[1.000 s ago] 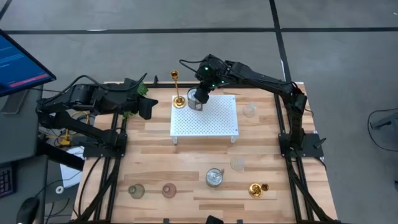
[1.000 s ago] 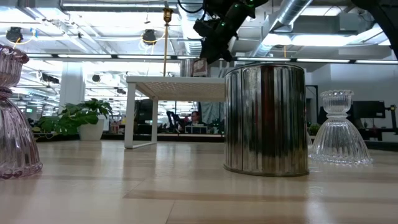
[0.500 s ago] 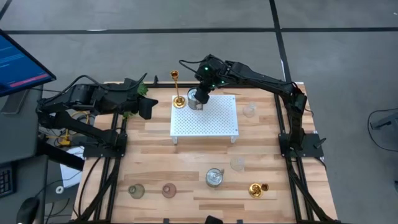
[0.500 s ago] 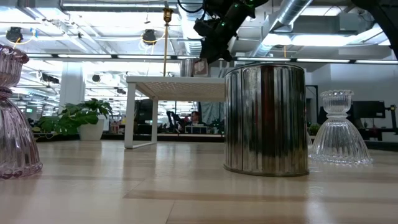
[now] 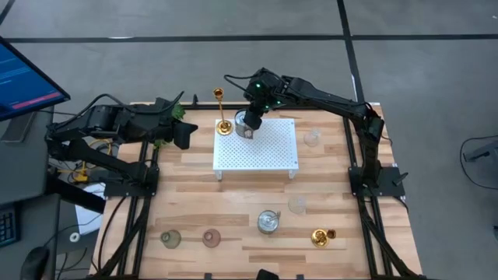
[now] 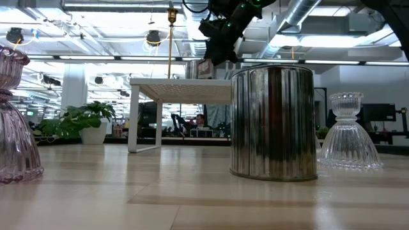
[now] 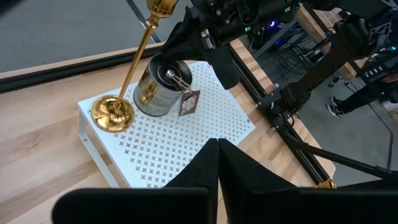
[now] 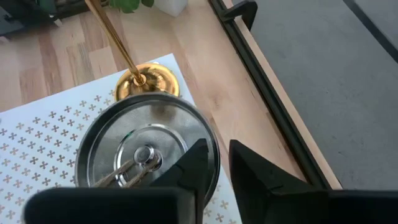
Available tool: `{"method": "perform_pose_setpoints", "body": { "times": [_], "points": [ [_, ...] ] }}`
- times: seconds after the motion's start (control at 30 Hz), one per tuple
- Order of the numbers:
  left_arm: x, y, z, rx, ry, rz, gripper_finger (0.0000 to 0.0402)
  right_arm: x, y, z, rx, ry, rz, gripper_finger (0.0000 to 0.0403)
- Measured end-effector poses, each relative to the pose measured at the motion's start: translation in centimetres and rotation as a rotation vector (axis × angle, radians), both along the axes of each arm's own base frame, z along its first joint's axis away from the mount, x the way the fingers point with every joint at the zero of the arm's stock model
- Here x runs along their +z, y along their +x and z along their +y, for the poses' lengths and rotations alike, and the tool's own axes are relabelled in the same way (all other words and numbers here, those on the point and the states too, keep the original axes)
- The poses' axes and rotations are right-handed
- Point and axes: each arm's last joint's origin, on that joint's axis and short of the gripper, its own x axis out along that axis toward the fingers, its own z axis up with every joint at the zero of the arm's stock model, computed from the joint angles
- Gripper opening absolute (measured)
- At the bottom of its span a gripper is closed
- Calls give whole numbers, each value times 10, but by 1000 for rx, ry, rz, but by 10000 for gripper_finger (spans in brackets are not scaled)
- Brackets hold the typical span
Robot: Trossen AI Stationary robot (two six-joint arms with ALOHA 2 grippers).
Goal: Pick & Place candle stick holders
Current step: Put the top silver scented candle on the shelf, then put the gold candle holder on the shelf
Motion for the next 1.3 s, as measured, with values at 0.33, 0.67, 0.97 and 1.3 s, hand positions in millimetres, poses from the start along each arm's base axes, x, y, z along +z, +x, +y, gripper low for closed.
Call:
{"method": "perform_pose_setpoints", "body": {
  "times": [0.33, 0.67, 0.97, 1.3],
  "points": [
    [0, 0, 0, 0, 0, 0, 8, 3, 1, -1, 8, -22, -30, 102],
    [-1, 1, -4, -158, -8, 24, 8, 60, -37, 23, 69, -68, -117, 184],
    [-4, 13, -9, -274, -51, 59, 8, 130, -148, 88, 55, -88, -46, 184],
    [-5, 17, -9, -284, -18, 79, 8, 120, -205, 155, -66, 83, 151, 170]
  ]
}}
